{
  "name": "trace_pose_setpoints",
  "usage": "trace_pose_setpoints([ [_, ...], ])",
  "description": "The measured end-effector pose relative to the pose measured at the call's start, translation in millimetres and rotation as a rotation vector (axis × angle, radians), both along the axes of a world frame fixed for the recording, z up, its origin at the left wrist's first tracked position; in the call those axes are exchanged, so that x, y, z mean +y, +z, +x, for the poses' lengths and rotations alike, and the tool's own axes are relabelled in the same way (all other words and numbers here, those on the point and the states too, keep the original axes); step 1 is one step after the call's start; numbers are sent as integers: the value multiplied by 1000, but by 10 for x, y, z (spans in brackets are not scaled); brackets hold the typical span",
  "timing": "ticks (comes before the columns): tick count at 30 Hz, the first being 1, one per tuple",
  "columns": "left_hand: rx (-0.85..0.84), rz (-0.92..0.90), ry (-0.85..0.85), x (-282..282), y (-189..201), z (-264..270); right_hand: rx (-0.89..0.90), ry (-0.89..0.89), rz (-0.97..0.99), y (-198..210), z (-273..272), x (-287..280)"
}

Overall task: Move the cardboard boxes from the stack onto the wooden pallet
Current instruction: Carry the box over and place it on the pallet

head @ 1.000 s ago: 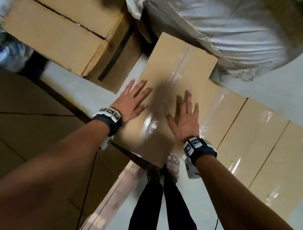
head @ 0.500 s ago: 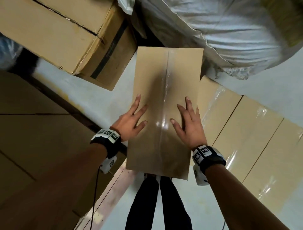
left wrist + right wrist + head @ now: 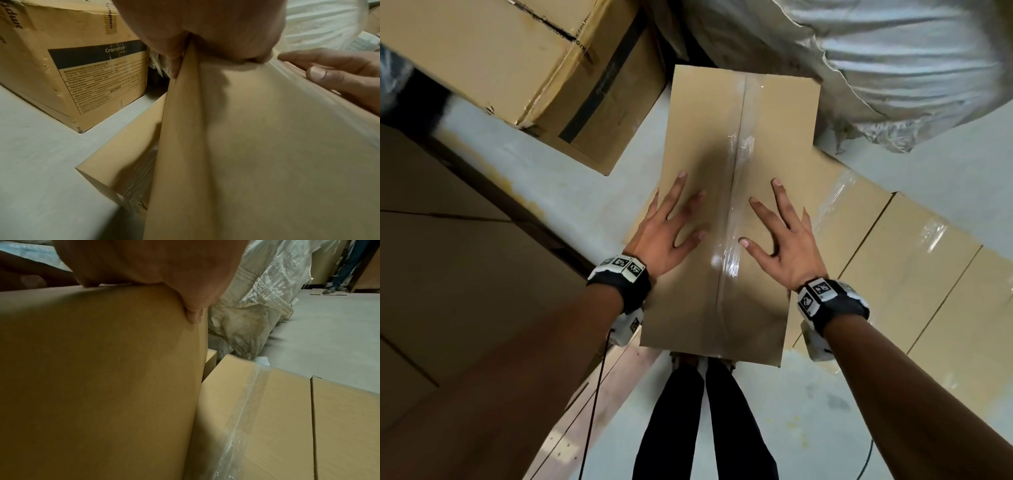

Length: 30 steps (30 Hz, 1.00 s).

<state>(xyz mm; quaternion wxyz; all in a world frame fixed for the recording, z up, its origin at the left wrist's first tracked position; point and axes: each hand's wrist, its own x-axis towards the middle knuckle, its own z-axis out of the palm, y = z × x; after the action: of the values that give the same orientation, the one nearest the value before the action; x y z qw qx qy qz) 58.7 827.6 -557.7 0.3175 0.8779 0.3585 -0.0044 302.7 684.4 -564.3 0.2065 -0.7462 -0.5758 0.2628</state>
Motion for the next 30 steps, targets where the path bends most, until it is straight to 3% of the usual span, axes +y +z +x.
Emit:
trace_pose_setpoints([
  [5,-30,-65,-1,-103,158,-22,14,12,21,155,29,-128],
  [10,-48,-75,37,-408,622,-69,8,25,63,649,58,-314],
  [15,-29,-70,94,-658,1440,-48,27,12,72,1485,79,-497],
  [30,-65,254,148,-1471,4120,-482,-8,30,217,4253,-224,-1198],
])
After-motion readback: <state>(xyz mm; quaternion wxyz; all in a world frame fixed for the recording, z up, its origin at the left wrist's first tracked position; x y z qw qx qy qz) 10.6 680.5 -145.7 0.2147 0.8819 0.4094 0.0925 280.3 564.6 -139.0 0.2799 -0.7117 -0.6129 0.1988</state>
